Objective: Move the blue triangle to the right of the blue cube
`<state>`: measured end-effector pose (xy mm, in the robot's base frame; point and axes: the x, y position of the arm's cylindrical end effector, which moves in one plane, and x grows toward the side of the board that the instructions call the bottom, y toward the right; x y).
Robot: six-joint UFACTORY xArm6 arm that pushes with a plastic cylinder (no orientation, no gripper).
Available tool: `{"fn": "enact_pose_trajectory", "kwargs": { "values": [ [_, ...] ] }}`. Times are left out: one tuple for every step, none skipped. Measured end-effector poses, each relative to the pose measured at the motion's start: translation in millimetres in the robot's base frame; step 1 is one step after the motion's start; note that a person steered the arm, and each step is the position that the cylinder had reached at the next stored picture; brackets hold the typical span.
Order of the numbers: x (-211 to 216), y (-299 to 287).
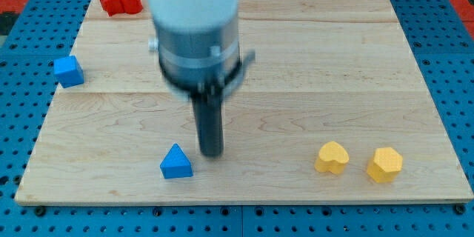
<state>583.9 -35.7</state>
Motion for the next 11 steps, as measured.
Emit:
{"fn": "enact_pose_trajectory", "kwargs": {
  "values": [
    [11,-49],
    [-49,-108],
    [-67,-123],
    [-21,-117],
    [-50,-67],
    [-87,-88],
    [-127,-150],
    [-130,-141],
    [-141,-138],
    [-167,-134],
    [-175,-150]
  ]
}}
